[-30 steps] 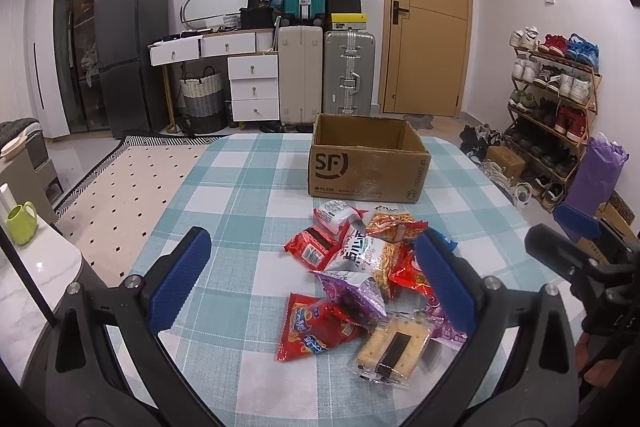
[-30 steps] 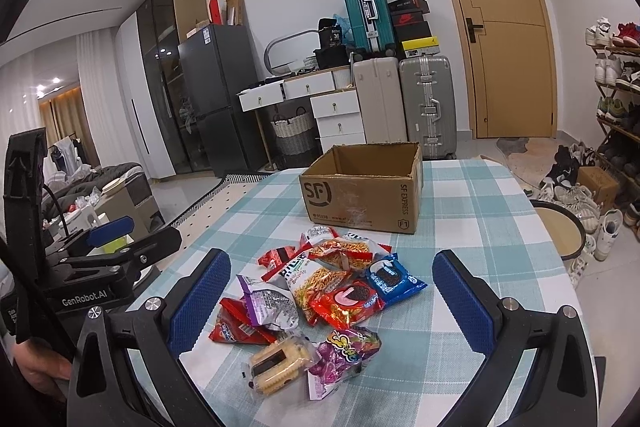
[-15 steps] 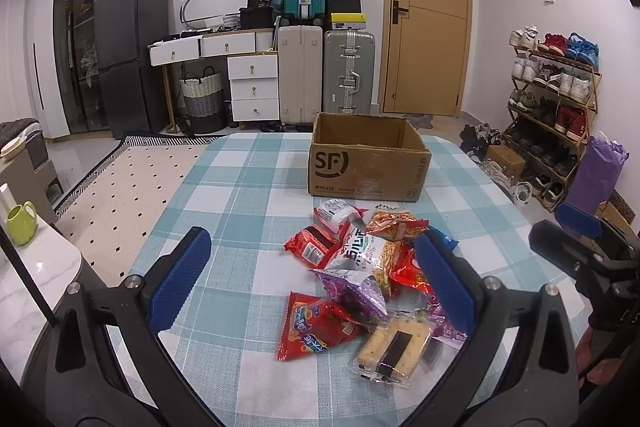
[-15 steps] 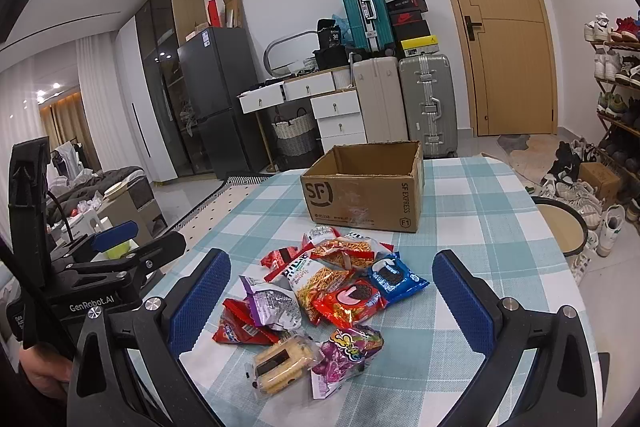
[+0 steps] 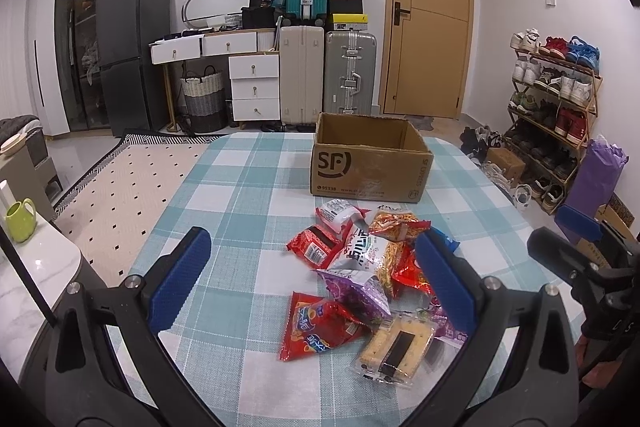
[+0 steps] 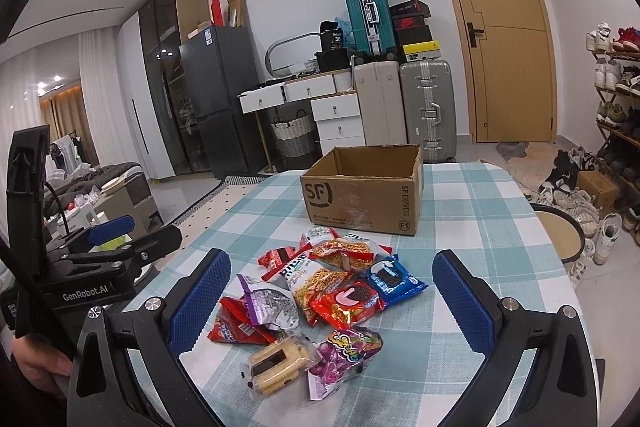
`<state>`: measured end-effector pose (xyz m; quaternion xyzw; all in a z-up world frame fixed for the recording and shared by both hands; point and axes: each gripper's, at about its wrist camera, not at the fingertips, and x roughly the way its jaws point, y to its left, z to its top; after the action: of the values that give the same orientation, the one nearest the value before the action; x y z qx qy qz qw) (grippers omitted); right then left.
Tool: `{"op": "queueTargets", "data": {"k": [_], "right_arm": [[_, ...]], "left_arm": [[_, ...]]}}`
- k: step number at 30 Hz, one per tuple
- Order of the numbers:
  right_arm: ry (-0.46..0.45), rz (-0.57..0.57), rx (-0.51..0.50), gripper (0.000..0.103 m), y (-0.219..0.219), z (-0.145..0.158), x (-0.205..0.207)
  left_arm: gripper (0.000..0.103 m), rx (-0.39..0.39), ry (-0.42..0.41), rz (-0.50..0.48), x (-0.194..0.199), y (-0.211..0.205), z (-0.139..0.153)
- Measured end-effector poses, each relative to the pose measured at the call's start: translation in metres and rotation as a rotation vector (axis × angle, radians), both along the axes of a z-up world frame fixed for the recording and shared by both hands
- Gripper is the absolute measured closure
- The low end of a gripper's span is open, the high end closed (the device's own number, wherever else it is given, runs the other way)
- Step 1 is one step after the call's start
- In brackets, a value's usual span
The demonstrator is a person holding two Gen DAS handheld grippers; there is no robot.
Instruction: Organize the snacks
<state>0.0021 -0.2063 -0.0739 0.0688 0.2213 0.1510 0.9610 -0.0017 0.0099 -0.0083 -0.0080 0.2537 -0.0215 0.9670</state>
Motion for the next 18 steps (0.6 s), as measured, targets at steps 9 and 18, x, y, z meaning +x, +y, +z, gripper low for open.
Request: {"op": "queueTargets", "data": {"k": [9, 18], "right_arm": [[0.025, 0.024, 0.023, 0.000, -0.003, -0.006, 0.003], [0.050, 0.042, 0.025, 0.000, -0.003, -0.014, 0.006]], "left_arm": [[0.001, 0.000, 0.006, 0.002, 0.001, 0.004, -0.001], [0.001, -0.002, 0.015, -0.005, 0.002, 0.005, -0.002]]}}
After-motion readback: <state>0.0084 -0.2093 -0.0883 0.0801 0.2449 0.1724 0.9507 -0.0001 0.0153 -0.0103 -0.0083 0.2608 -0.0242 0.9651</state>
